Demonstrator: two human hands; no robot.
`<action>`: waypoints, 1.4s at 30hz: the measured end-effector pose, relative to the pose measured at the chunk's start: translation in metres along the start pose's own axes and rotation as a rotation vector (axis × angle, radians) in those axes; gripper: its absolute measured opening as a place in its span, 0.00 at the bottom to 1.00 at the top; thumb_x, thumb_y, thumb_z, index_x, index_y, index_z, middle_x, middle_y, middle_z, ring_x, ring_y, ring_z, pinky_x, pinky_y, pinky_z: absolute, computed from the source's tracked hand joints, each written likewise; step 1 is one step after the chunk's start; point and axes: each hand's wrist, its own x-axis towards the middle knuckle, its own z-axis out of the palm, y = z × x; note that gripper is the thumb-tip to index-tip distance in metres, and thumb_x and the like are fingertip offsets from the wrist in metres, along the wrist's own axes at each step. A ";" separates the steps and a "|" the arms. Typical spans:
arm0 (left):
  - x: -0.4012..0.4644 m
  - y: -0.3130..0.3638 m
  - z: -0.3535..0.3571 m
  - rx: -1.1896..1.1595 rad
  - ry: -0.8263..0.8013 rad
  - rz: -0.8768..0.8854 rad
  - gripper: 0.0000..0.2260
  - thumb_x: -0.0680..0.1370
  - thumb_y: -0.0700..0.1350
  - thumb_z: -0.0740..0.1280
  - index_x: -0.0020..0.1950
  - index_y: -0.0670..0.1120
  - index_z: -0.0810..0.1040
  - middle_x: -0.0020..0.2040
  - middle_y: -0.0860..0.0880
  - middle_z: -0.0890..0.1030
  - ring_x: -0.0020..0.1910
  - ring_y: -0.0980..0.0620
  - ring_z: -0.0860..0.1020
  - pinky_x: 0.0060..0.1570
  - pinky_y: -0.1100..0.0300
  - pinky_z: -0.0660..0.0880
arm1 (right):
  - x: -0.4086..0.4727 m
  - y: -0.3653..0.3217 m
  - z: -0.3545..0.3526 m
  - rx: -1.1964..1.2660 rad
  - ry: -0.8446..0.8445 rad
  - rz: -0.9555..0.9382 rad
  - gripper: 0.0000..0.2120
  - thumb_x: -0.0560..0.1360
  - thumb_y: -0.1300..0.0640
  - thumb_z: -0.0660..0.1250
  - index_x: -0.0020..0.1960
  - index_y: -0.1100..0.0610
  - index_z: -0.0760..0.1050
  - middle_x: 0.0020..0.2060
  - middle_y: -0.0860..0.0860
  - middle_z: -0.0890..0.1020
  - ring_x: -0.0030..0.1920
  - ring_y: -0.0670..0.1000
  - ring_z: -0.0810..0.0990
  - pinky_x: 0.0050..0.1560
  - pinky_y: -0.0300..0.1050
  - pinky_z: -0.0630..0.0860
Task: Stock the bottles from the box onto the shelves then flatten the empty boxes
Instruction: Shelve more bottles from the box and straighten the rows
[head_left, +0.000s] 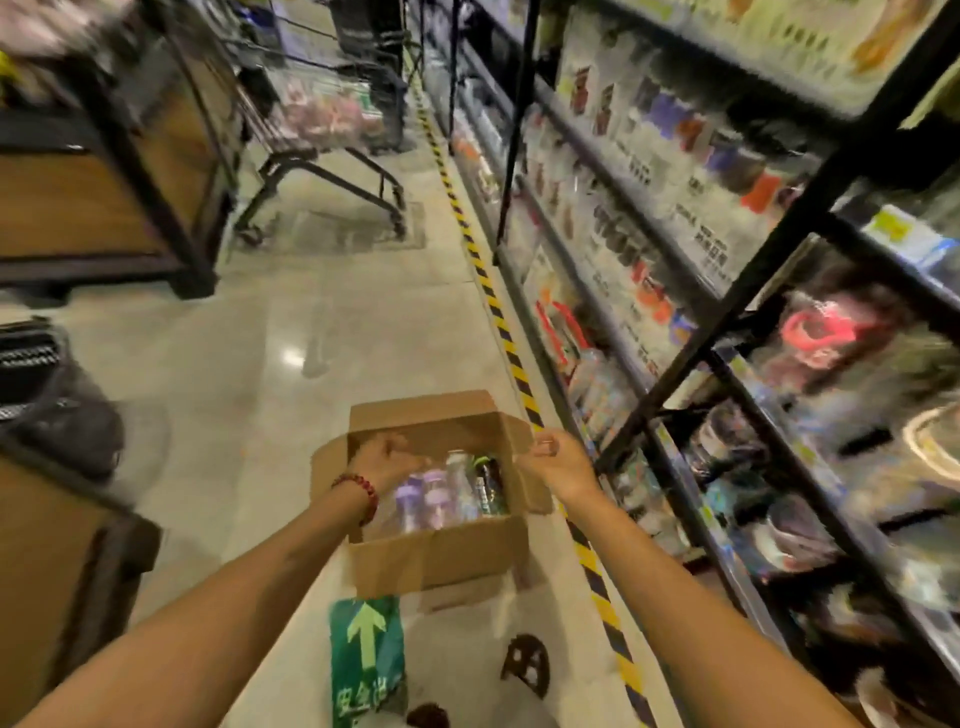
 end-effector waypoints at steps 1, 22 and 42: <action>0.008 -0.013 -0.007 -0.011 0.021 -0.041 0.09 0.74 0.38 0.70 0.51 0.42 0.72 0.40 0.48 0.73 0.42 0.49 0.74 0.38 0.68 0.72 | 0.009 -0.001 0.011 -0.026 -0.022 0.016 0.12 0.72 0.66 0.70 0.44 0.54 0.67 0.34 0.48 0.69 0.36 0.44 0.70 0.42 0.29 0.72; 0.288 -0.114 0.056 -0.117 0.041 -0.610 0.16 0.73 0.42 0.72 0.57 0.45 0.71 0.51 0.47 0.75 0.49 0.49 0.74 0.45 0.59 0.72 | 0.326 0.082 0.117 -0.339 -0.403 0.328 0.24 0.72 0.59 0.70 0.66 0.58 0.67 0.55 0.53 0.77 0.51 0.51 0.75 0.48 0.43 0.72; 0.524 -0.418 0.177 -0.102 -0.012 -0.820 0.23 0.72 0.41 0.72 0.65 0.45 0.68 0.57 0.48 0.75 0.52 0.48 0.76 0.47 0.52 0.79 | 0.515 0.361 0.327 -0.497 -0.438 0.426 0.20 0.69 0.59 0.71 0.57 0.58 0.68 0.52 0.53 0.78 0.51 0.55 0.78 0.46 0.43 0.73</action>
